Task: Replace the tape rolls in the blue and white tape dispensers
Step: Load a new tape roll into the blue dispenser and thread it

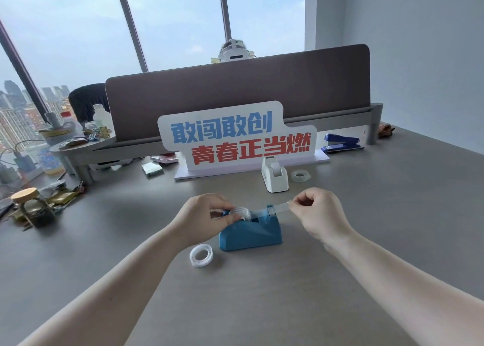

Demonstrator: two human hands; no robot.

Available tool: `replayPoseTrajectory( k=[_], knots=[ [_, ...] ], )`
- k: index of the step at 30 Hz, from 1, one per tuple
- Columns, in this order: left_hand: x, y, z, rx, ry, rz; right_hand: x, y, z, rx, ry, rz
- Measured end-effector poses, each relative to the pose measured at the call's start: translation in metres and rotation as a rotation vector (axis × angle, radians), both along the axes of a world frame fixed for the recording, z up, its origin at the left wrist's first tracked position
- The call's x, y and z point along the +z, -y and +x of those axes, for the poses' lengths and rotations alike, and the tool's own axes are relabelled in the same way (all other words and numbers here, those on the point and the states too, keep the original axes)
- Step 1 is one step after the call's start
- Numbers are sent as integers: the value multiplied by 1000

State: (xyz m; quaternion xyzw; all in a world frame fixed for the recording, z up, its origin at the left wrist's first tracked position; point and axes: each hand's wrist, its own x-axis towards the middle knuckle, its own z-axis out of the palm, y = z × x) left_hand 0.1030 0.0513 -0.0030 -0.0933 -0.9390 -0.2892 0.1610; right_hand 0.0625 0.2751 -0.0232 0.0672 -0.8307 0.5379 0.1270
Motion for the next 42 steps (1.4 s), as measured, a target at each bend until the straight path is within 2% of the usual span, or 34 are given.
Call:
replayPoseTrajectory(
  k=[29,37,39,42],
  knots=[
    [1,-1,6,37,-15,-29,-15,13,-1,76,153,139],
    [0,-1,6,37,-4,-17,-10,10,-1,107,206,245],
    [1,-2,7,46,9,0,-11,10,1,144,201,249],
    [1,-3,9,65,32,35,-10,9,7,324,197,151]
  ],
)
